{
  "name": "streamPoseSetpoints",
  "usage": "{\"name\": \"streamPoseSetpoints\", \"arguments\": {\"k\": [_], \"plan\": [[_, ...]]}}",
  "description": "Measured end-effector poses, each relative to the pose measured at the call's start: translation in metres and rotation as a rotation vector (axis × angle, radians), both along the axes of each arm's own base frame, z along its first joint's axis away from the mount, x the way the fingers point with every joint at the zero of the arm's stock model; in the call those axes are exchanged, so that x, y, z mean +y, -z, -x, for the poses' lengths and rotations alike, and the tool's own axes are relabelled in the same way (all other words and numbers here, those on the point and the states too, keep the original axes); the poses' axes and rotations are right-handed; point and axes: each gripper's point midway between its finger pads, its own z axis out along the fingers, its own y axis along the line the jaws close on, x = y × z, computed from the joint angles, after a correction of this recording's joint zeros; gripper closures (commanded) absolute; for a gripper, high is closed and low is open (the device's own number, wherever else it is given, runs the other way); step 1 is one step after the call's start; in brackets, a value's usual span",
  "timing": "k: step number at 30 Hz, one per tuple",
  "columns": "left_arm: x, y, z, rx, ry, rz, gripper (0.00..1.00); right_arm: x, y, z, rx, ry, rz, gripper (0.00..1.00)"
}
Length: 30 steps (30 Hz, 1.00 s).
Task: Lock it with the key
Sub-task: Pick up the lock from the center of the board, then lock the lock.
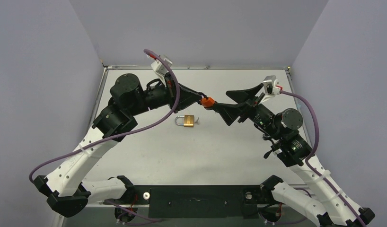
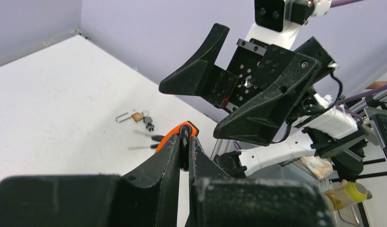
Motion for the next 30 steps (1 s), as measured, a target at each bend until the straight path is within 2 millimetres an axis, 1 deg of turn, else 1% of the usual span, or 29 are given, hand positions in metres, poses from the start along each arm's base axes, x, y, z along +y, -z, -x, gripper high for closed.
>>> {"name": "streamPoseSetpoints", "arguments": {"k": [5,8,10,13,15,19,20,21,22,23,24,27,30], "plan": [[0.006,-0.027,0.006,-0.025,-0.044,0.067,1.00,0.004,-0.030,0.007,-0.114,-0.042,-0.067,0.07],[0.008,-0.035,0.003,-0.011,-0.071,0.098,1.00,0.009,-0.043,0.008,-0.167,-0.070,-0.100,0.09],[0.008,-0.037,0.002,0.004,-0.085,0.110,1.00,0.013,-0.047,0.007,-0.191,-0.085,-0.113,0.10],[0.008,-0.041,0.003,0.016,-0.094,0.125,1.00,0.024,-0.045,0.003,-0.193,-0.118,-0.113,0.12],[0.008,-0.045,0.005,0.016,-0.093,0.138,1.00,0.031,-0.043,0.001,-0.187,-0.145,-0.112,0.15],[0.008,-0.054,0.006,0.007,-0.096,0.163,1.00,0.040,-0.041,0.003,-0.177,-0.191,-0.114,0.21],[0.008,-0.055,0.007,0.005,-0.095,0.167,1.00,0.041,-0.041,0.004,-0.178,-0.201,-0.118,0.25],[0.008,-0.056,0.007,0.006,-0.095,0.170,1.00,0.042,-0.043,0.006,-0.180,-0.211,-0.123,0.28],[0.008,-0.056,0.007,0.007,-0.097,0.173,1.00,0.042,-0.045,0.008,-0.185,-0.221,-0.131,0.33],[0.008,-0.057,0.007,0.008,-0.098,0.175,1.00,0.042,-0.047,0.010,-0.191,-0.228,-0.139,0.36],[0.008,-0.057,0.007,0.009,-0.098,0.177,1.00,0.041,-0.050,0.011,-0.197,-0.234,-0.149,0.41],[0.008,-0.058,0.006,0.011,-0.107,0.182,1.00,0.041,-0.058,0.017,-0.210,-0.255,-0.178,0.46],[0.009,-0.059,0.006,0.012,-0.114,0.186,1.00,0.041,-0.065,0.023,-0.216,-0.279,-0.205,0.47]]}}
